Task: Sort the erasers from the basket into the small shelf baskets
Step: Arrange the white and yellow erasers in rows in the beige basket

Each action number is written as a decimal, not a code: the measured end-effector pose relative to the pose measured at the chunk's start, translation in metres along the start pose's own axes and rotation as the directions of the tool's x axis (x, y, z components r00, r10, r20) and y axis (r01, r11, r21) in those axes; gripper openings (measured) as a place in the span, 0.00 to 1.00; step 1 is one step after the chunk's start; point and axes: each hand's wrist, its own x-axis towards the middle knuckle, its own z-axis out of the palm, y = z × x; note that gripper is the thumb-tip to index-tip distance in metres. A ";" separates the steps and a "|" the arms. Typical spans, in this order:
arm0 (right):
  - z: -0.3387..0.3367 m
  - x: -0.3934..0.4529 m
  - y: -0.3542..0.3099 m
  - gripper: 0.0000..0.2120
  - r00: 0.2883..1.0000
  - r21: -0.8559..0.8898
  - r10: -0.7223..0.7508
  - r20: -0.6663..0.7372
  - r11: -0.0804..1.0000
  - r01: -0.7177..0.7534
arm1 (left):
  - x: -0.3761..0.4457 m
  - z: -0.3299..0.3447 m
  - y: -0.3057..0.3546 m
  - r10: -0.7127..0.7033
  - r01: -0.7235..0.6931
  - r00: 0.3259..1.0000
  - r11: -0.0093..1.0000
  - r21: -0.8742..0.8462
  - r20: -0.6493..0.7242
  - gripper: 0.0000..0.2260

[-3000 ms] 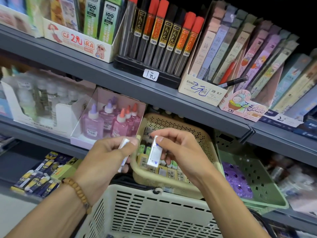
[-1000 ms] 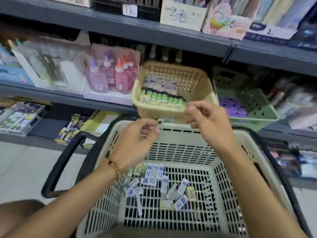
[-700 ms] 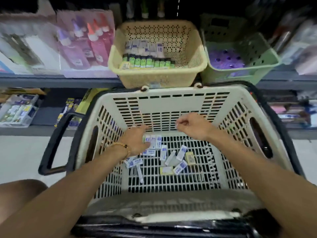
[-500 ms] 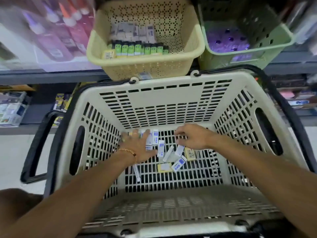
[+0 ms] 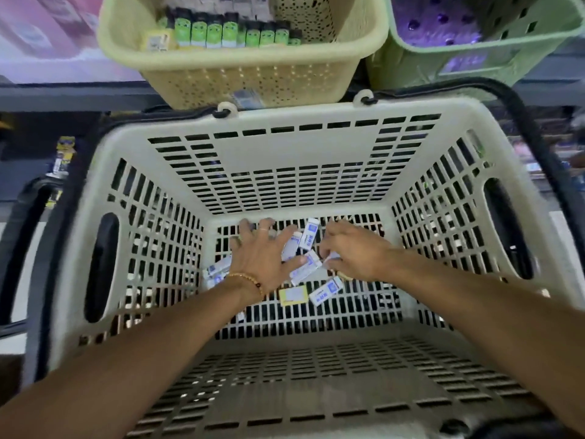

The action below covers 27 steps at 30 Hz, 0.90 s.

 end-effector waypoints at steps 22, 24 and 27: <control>-0.009 0.003 0.000 0.08 0.995 0.128 0.085 0.060 0.987 -0.092 | -0.007 -0.022 -0.016 0.180 -0.199 0.976 0.966 0.164 0.124 0.32; -0.010 0.003 -0.011 0.10 0.992 0.181 0.049 0.116 0.981 -0.069 | -0.008 -0.023 -0.020 0.207 -0.227 0.970 0.960 0.166 0.130 0.31; 0.003 0.003 -0.025 0.12 0.983 0.137 -0.053 0.175 0.990 0.029 | -0.009 -0.026 -0.022 0.249 -0.273 0.958 0.944 0.184 0.145 0.29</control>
